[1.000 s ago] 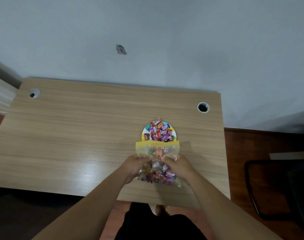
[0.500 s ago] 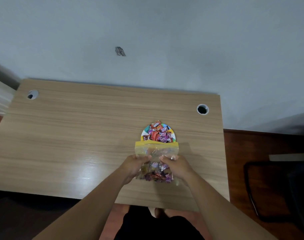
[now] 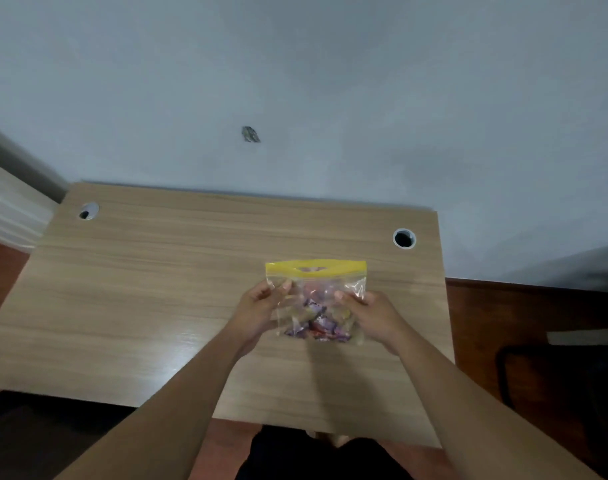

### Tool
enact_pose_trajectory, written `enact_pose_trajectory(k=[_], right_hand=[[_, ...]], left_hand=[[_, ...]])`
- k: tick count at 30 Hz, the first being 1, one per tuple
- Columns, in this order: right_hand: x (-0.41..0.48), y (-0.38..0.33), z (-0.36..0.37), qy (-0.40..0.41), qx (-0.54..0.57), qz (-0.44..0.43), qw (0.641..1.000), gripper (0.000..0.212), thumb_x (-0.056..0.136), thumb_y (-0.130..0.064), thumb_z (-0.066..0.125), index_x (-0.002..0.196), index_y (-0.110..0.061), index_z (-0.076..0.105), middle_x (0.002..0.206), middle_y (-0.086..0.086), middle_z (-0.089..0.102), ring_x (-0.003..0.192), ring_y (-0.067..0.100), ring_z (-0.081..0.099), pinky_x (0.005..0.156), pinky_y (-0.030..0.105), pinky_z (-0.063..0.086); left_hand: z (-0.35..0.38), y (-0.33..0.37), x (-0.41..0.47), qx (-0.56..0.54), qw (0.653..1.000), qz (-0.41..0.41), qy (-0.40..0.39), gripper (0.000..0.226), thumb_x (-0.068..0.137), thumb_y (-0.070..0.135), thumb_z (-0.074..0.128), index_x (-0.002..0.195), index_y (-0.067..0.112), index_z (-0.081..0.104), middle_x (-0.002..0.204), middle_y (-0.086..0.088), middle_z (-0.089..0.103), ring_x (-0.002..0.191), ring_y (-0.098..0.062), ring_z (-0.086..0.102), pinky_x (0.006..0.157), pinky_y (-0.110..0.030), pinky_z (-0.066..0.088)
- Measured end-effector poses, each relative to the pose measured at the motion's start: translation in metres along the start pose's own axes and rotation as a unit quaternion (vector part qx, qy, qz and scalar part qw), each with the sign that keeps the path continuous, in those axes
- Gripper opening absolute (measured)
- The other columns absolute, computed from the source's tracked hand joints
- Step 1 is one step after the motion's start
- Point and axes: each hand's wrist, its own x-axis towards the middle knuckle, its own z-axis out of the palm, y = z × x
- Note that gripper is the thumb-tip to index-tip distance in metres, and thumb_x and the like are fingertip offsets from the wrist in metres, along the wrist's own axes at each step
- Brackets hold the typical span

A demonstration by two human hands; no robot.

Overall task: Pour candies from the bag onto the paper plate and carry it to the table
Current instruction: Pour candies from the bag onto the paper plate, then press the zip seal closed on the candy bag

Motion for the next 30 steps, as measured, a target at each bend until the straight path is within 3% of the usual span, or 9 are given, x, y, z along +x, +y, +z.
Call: enact_pose_trajectory(k=[2,4,6,10,13,16,23,27,30], right_hand=[[0.006,-0.019,-0.01,0.002,-0.025,-0.036,0.999,0.019,0.105,-0.033,0.072,0.117,-0.025,0.085,0.089,-0.01,0.084,0.075,0.003,0.072,0.069,0.023,0.053],[0.009,-0.039,-0.019,-0.018,-0.054,-0.075,0.996,0.021,0.108,-0.027,0.067,0.12,-0.022,0.084,0.1,0.0,0.085,0.071,-0.002,0.072,0.064,0.016,0.053],[0.008,-0.056,-0.027,-0.022,-0.077,-0.105,0.991,0.023,0.108,-0.029,0.067,0.12,-0.022,0.085,0.11,0.0,0.086,0.08,0.0,0.074,0.066,0.014,0.054],[0.001,-0.083,-0.04,-0.023,-0.05,-0.123,0.991,0.021,0.101,-0.035,0.075,0.115,-0.025,0.087,0.116,-0.006,0.086,0.109,0.016,0.078,0.089,0.032,0.057],[-0.009,-0.103,-0.049,-0.041,-0.053,-0.138,0.988,0.03,0.092,-0.048,0.081,0.111,-0.027,0.088,0.112,-0.01,0.087,0.103,0.014,0.078,0.086,0.032,0.055],[-0.022,-0.123,-0.056,-0.047,-0.042,-0.154,0.986,0.03,0.095,-0.041,0.082,0.115,-0.018,0.086,0.108,-0.008,0.088,0.1,0.018,0.084,0.079,0.028,0.057],[-0.041,-0.155,-0.065,-0.058,-0.042,-0.174,0.982,0.038,0.097,-0.054,0.075,0.11,-0.021,0.088,0.108,-0.009,0.087,0.1,0.015,0.085,0.098,0.043,0.058],[-0.051,-0.17,-0.064,-0.09,-0.055,-0.166,0.98,0.042,0.099,-0.058,0.07,0.11,-0.022,0.089,0.108,-0.006,0.088,0.102,0.004,0.081,0.102,0.038,0.056],[-0.056,-0.184,-0.063,-0.104,-0.022,-0.173,0.979,0.036,0.096,-0.049,0.078,0.117,-0.02,0.084,0.113,-0.005,0.087,0.107,0.013,0.083,0.105,0.041,0.056]], left_hand=[[-0.001,0.021,0.002,0.016,1.0,0.026,0.006,0.022,0.102,0.022,0.071,0.114,0.005,0.078,0.126,-0.018,0.079,0.114,-0.027,0.076,0.081,-0.038,0.064],[-0.001,0.043,-0.001,0.035,0.998,0.053,0.007,0.011,0.101,0.017,0.072,0.109,0.014,0.079,0.111,-0.009,0.081,0.117,-0.027,0.075,0.09,-0.041,0.056],[-0.002,0.063,-0.005,0.044,0.995,0.087,0.011,0.011,0.101,0.014,0.071,0.108,0.019,0.078,0.103,-0.001,0.082,0.113,-0.025,0.075,0.095,-0.044,0.052],[0.0,0.093,-0.019,0.049,0.988,0.143,0.026,0.015,0.106,0.021,0.066,0.116,0.01,0.068,0.109,-0.003,0.084,0.112,-0.032,0.078,0.093,-0.043,0.053],[0.004,0.107,-0.031,0.067,0.982,0.169,0.046,0.027,0.105,0.029,0.067,0.119,0.006,0.066,0.111,-0.008,0.085,0.111,-0.034,0.08,0.091,-0.042,0.05],[0.006,0.118,-0.043,0.094,0.975,0.194,0.054,0.029,0.105,0.034,0.067,0.115,0.007,0.071,0.108,-0.007,0.086,0.107,-0.03,0.082,0.092,-0.042,0.05],[0.008,0.134,-0.063,0.079,0.967,0.225,0.094,0.026,0.105,0.035,0.066,0.111,0.011,0.076,0.113,-0.006,0.085,0.114,-0.022,0.079,0.104,-0.047,0.054],[0.007,0.143,-0.071,0.049,0.963,0.244,0.104,0.015,0.105,0.03,0.068,0.105,0.021,0.079,0.098,0.006,0.082,0.095,-0.005,0.079,0.101,-0.043,0.052],[0.005,0.149,-0.075,0.037,0.961,0.257,0.099,0.014,0.104,0.033,0.07,0.108,0.022,0.077,0.088,0.012,0.08,0.089,-0.003,0.078,0.095,-0.04,0.049]])
